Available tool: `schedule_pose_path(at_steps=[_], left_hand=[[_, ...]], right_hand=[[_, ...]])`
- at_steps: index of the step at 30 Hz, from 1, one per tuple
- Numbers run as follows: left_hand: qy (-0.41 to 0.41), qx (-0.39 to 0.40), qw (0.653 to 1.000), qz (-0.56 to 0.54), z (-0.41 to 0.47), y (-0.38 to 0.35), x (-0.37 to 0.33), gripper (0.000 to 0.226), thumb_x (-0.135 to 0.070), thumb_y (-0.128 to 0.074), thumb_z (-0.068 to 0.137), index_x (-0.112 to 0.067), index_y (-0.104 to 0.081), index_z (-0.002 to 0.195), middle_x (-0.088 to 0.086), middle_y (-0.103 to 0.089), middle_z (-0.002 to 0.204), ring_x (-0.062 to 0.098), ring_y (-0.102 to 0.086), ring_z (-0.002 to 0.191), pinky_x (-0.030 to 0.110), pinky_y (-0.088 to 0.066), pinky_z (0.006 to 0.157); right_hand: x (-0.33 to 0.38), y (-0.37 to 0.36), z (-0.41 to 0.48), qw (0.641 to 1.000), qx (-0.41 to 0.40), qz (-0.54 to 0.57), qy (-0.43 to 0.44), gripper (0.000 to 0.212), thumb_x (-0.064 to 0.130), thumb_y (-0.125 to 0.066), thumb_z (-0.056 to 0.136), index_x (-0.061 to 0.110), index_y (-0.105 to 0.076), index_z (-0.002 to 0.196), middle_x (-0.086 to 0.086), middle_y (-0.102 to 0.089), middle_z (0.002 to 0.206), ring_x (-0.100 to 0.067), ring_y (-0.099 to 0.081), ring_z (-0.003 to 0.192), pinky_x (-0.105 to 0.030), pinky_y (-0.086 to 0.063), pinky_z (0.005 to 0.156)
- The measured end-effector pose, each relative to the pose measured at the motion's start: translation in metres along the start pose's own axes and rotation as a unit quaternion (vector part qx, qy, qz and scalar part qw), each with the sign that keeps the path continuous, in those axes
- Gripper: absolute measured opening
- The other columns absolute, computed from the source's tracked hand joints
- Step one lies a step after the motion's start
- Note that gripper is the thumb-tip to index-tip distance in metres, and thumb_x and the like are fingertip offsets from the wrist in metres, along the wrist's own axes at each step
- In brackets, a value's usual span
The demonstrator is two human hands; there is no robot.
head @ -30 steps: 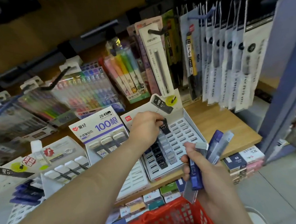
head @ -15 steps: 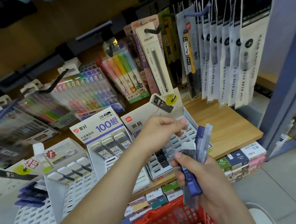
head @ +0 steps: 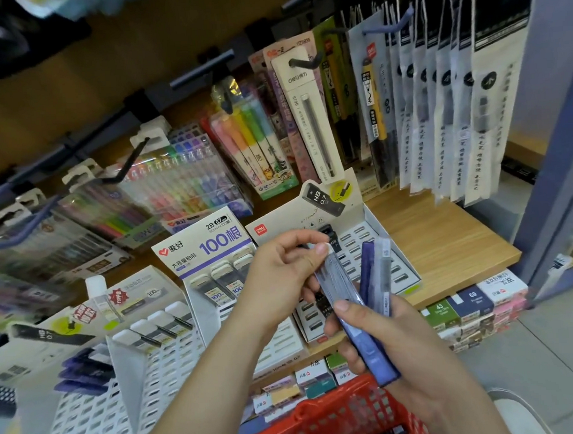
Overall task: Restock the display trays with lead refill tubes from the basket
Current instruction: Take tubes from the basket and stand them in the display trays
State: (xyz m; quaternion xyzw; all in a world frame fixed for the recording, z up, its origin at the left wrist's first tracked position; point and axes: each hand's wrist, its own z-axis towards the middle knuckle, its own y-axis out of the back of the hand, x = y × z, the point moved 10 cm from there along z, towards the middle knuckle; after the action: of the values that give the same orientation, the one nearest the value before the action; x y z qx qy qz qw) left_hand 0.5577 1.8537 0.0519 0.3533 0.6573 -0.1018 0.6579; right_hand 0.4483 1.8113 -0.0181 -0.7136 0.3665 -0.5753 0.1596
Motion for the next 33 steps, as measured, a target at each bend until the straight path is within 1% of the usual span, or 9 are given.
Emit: schedule_pose_path(at_steps=[6, 9, 12, 15, 19, 22, 25, 29, 33], left_hand=[[0.038, 0.011, 0.974, 0.223, -0.020, 0.018, 0.009, 0.042, -0.060, -0.067, 0.073, -0.019, -0.069, 0.080, -0.004, -0.060, 0.060, 0.011, -0.054, 0.051, 0.035, -0.052, 0.052], [0.102, -0.029, 0.976, 0.190, -0.029, 0.041, 0.021, 0.019, -0.036, -0.072, 0.077, -0.017, -0.072, 0.075, 0.005, -0.067, 0.063, 0.015, -0.061, 0.051, 0.039, -0.058, 0.063], [0.126, -0.104, 0.983, 0.082, -0.040, 0.069, 0.026, 0.008, -0.009, -0.067, 0.080, -0.013, -0.074, 0.081, 0.006, -0.067, 0.067, 0.014, -0.062, 0.053, 0.030, -0.058, 0.062], [0.123, -0.167, 0.978, 0.026, -0.049, 0.102, 0.031, 0.017, 0.000, -0.065, 0.083, -0.013, -0.072, 0.091, 0.006, -0.068, 0.069, 0.014, -0.062, 0.053, 0.023, -0.056, 0.056], [0.085, -0.201, 0.976, -0.009, -0.058, 0.138, 0.031, 0.025, 0.002, -0.065, 0.086, -0.016, -0.069, 0.103, 0.007, -0.070, 0.090, 0.016, -0.067, 0.063, 0.022, -0.056, 0.058], [0.048, -0.236, 0.970, 0.041, -0.062, 0.169, 0.027, 0.026, 0.003, -0.059, 0.089, -0.020, -0.069, 0.097, 0.005, -0.069, 0.093, 0.014, -0.067, 0.064, 0.022, -0.058, 0.062], [0.026, -0.265, 0.949, 0.169, -0.058, 0.194, 0.025, 0.025, 0.001, -0.059, 0.090, -0.019, -0.070, 0.098, 0.003, -0.069, 0.099, 0.007, -0.064, 0.061, 0.009, -0.047, 0.054], [0.005, -0.224, 0.909, 0.350, -0.047, 0.190, 0.031, 0.021, -0.010, -0.062, 0.090, -0.026, -0.072, 0.099, -0.003, -0.070, 0.086, -0.004, -0.056, 0.057, 0.004, -0.035, 0.050], [-0.009, -0.206, 0.896, 0.394, -0.038, 0.181, 0.041, 0.022, -0.009, -0.064, 0.089, -0.024, -0.073, 0.103, 0.001, -0.073, 0.094, 0.014, -0.065, 0.084, 0.022, -0.049, 0.077]], right_hand=[[-0.009, 0.001, -0.001, 0.988, -0.016, -0.154, -0.018, 0.036, 0.028, -0.077, 0.072, 0.007, -0.065, 0.100, -0.020, -0.069, 0.076, -0.021, -0.048, 0.052, -0.031, -0.042, 0.050], [-0.019, -0.005, 0.001, 0.975, -0.005, -0.221, -0.031, 0.030, 0.031, -0.080, 0.077, 0.011, -0.068, 0.096, -0.004, -0.055, 0.055, -0.013, -0.046, 0.048, -0.026, -0.039, 0.051], [-0.025, -0.018, 0.004, 0.972, 0.023, -0.232, -0.034, 0.020, 0.024, -0.077, 0.081, 0.019, -0.068, 0.098, 0.014, -0.052, 0.045, 0.000, -0.047, 0.041, -0.017, -0.038, 0.050], [-0.029, -0.028, 0.003, 0.968, 0.046, -0.242, -0.038, 0.020, 0.021, -0.076, 0.083, 0.017, -0.068, 0.101, 0.013, -0.050, 0.043, 0.001, -0.048, 0.040, -0.012, -0.038, 0.045], [-0.038, -0.027, 0.005, 0.976, 0.029, -0.208, -0.049, 0.046, 0.039, -0.079, 0.064, 0.024, -0.071, 0.107, -0.002, -0.044, 0.052, -0.016, -0.043, 0.047, -0.026, -0.041, 0.053], [-0.044, -0.022, 0.010, 0.990, -0.001, -0.133, -0.038, 0.045, 0.038, -0.080, 0.054, 0.019, -0.076, 0.095, -0.008, -0.042, 0.055, -0.019, -0.039, 0.047, -0.030, -0.038, 0.050], [-0.051, -0.023, 0.012, 0.996, -0.022, -0.081, -0.037, 0.036, 0.029, -0.075, 0.065, 0.002, -0.065, 0.086, -0.010, -0.051, 0.059, -0.019, -0.046, 0.046, -0.028, -0.041, 0.046], [-0.051, -0.032, 0.013, 0.997, -0.027, -0.060, -0.034, 0.030, 0.028, -0.069, 0.074, 0.001, -0.057, 0.077, -0.011, -0.055, 0.062, -0.019, -0.048, 0.045, -0.026, -0.043, 0.044], [-0.048, -0.033, 0.015, 0.998, -0.036, -0.054, -0.015, 0.029, 0.028, -0.066, 0.081, 0.002, -0.055, 0.078, -0.009, -0.050, 0.061, -0.018, -0.045, 0.046, -0.024, -0.043, 0.044]])
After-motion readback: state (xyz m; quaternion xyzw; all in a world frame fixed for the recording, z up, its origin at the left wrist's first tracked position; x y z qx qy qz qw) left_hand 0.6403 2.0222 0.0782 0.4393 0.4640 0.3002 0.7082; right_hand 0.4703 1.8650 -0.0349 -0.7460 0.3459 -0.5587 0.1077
